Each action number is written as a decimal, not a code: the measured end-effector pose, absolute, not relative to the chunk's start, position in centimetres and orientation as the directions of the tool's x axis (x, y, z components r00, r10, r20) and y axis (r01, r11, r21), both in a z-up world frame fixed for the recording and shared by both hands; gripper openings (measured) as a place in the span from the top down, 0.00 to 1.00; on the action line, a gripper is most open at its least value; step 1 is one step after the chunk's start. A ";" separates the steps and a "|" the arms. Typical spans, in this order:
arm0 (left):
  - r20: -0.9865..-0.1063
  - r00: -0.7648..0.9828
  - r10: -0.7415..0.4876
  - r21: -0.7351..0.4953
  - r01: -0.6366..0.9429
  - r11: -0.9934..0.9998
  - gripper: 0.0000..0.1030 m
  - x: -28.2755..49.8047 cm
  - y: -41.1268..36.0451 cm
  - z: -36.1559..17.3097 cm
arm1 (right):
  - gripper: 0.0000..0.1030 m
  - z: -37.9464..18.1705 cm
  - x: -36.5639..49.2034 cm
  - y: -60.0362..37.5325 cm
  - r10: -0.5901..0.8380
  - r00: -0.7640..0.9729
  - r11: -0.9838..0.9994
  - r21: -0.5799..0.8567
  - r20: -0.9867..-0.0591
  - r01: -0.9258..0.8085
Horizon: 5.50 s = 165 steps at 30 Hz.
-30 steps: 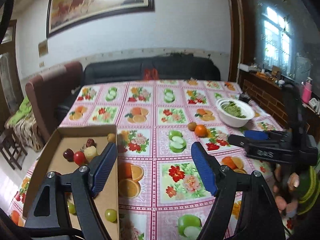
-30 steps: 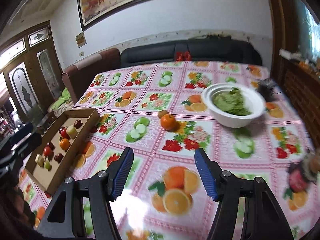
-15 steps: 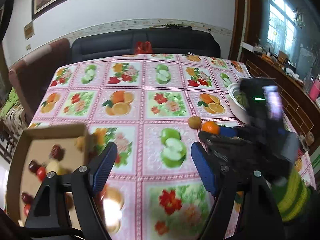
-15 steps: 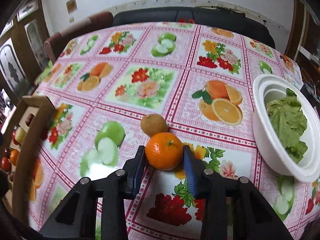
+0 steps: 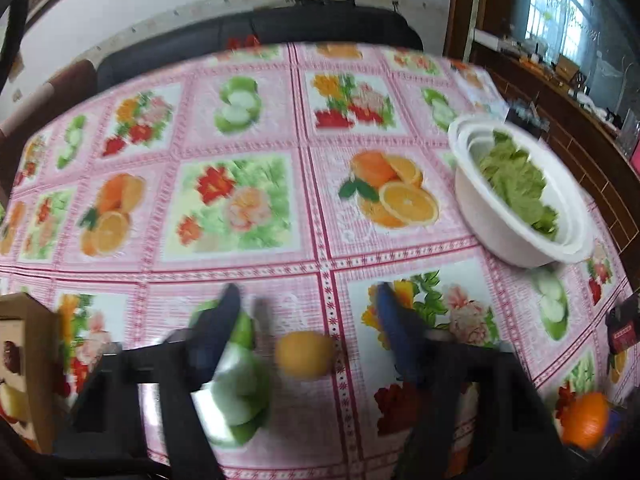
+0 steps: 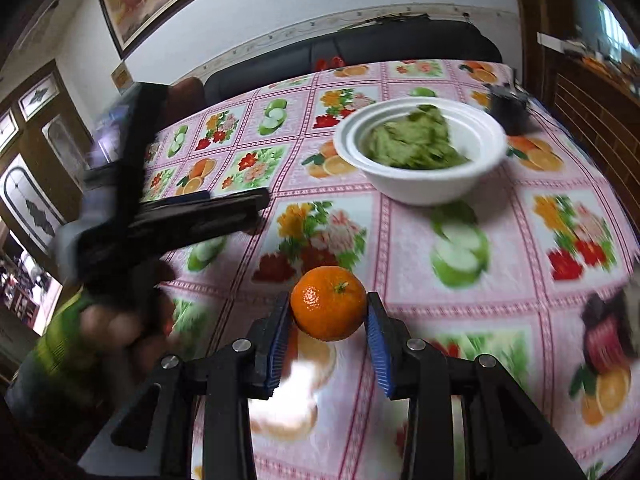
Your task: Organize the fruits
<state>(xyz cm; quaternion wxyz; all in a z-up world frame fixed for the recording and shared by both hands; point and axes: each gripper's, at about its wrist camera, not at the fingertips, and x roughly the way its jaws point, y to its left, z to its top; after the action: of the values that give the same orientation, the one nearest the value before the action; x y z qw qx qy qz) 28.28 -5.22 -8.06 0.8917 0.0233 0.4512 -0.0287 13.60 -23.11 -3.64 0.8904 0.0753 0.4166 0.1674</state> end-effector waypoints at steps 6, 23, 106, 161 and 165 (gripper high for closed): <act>-0.794 0.599 -0.106 -0.039 0.125 0.991 0.98 26.2 -4.9 -7.8 | 0.64 -1.4 11.0 -24.5 0.374 0.641 0.927 0.298 -0.670 -0.230; -0.465 0.883 -0.056 0.110 0.121 0.987 0.98 7.2 -2.0 2.9 | 0.64 1.3 5.7 -22.5 0.353 0.709 0.935 0.220 -0.610 -0.277; -0.634 0.770 0.070 -0.151 -0.212 0.966 0.97 -3.4 19.7 -2.1 | 0.64 1.1 3.2 4.6 0.643 0.390 0.652 0.204 -0.659 -0.731; -0.801 0.598 -0.024 -0.205 -0.236 0.950 0.94 0.5 23.4 -7.1 | 0.62 -5.3 5.6 11.0 0.548 0.255 0.580 0.142 -0.797 -0.802; -0.808 0.588 -0.024 -0.203 -0.240 0.949 0.92 0.7 23.3 -7.0 | 0.62 -5.1 5.5 10.8 0.549 0.252 0.581 0.148 -0.797 -0.800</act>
<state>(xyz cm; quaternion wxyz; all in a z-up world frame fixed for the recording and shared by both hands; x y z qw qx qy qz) 0.66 23.34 -7.05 0.8790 -0.1468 0.4495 0.0614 5.51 10.83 -5.14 0.7777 -0.1456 0.4311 0.4337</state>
